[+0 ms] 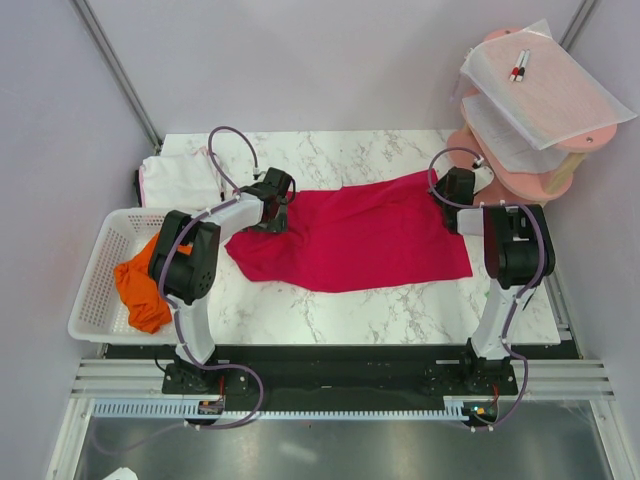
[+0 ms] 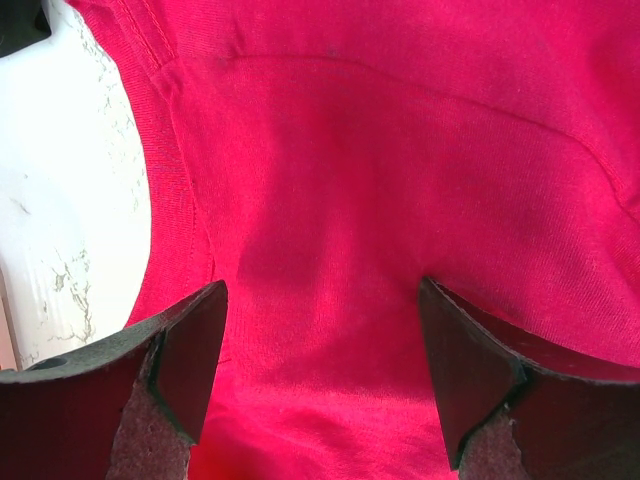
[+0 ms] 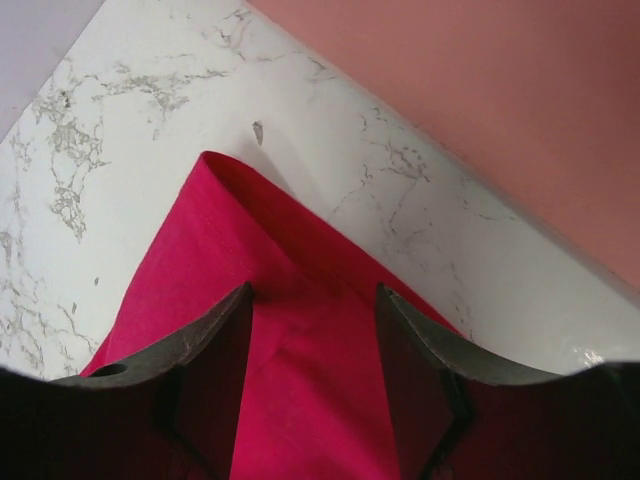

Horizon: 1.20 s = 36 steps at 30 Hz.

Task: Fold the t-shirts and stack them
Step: Fold the flattened tshirt in 1/3 of the way

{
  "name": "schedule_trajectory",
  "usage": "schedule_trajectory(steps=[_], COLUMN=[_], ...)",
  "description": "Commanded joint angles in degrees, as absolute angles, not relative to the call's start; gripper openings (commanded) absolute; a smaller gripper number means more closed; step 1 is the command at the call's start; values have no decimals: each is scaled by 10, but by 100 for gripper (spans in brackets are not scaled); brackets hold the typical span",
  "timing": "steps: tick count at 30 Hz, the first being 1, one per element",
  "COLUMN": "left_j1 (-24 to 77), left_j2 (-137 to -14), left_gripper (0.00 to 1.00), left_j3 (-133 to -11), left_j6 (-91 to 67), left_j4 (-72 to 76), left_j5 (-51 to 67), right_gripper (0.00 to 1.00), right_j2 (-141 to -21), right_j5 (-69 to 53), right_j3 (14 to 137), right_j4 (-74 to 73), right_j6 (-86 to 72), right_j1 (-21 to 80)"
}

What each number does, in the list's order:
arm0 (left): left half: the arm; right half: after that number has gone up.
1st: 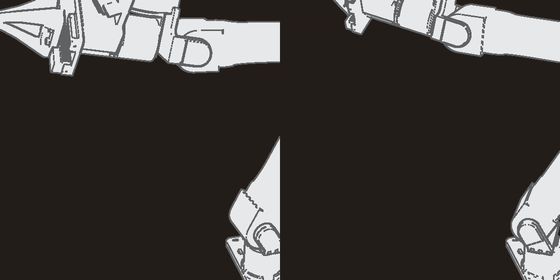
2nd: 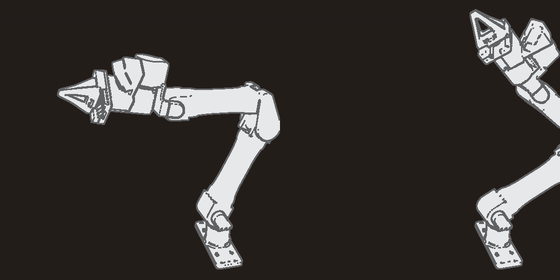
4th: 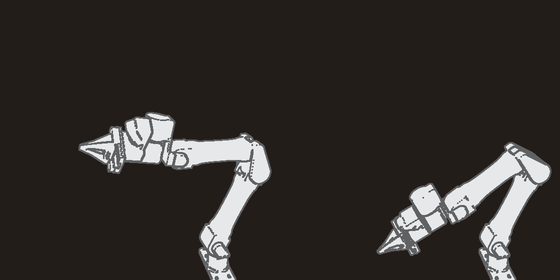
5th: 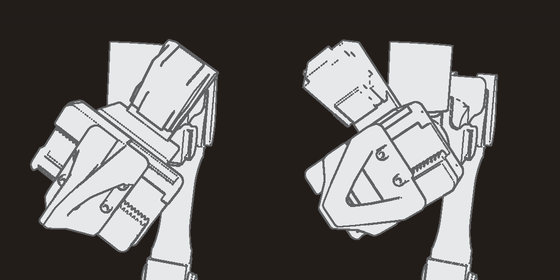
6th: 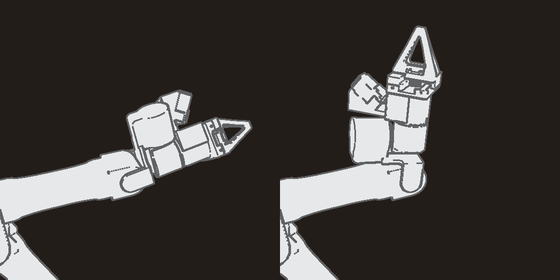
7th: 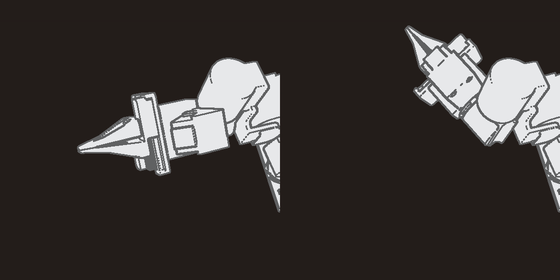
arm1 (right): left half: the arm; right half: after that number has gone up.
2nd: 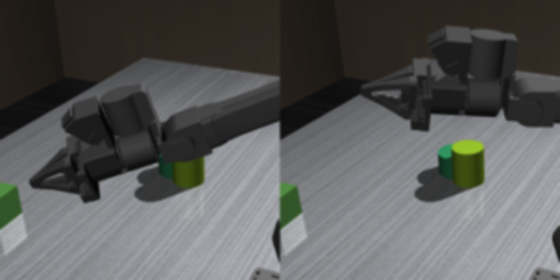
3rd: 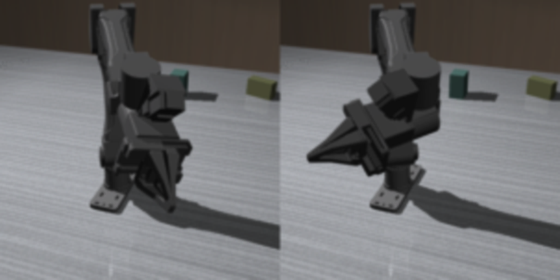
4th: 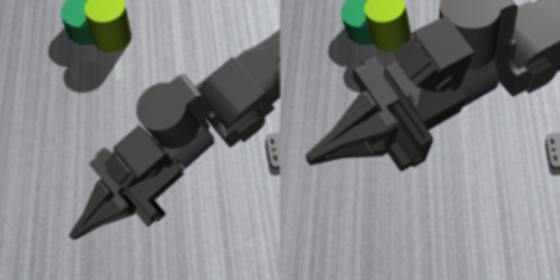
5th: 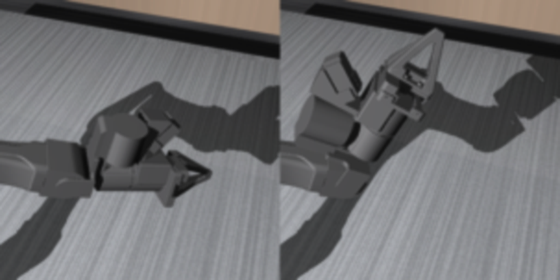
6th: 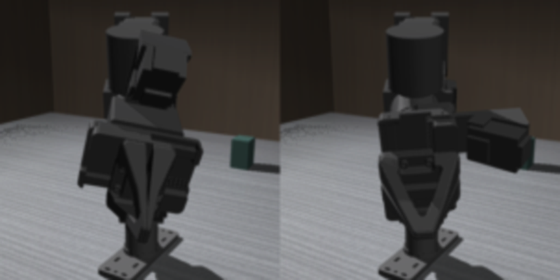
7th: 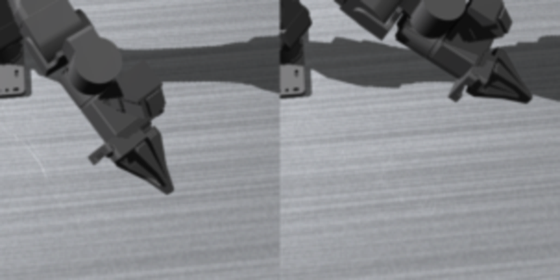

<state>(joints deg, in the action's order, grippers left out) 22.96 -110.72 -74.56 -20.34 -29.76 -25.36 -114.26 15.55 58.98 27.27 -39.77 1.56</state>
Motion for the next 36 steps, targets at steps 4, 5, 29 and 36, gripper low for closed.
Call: schedule_trajectory(steps=[4, 5, 29, 36], left_j1=[233, 233, 233, 233], left_j2=[-1094, -1095, -1116, -1120], left_gripper=[83, 83, 82, 82], left_j3=[-745, -746, -753, -750], left_j6=[-199, -199, -200, -203], left_j4=[-285, -285, -294, -294], left_j5=[-251, -251, -260, -258], right_gripper=[52, 42, 0, 60], right_j2=[-1163, -1165, -1088, -1101], right_j5=[171, 170, 134, 139], right_j3=[626, 631, 591, 599], right_j4=[277, 281, 280, 258], right_j6=[-412, -411, -395, -396], right_j1=[13, 14, 11, 8])
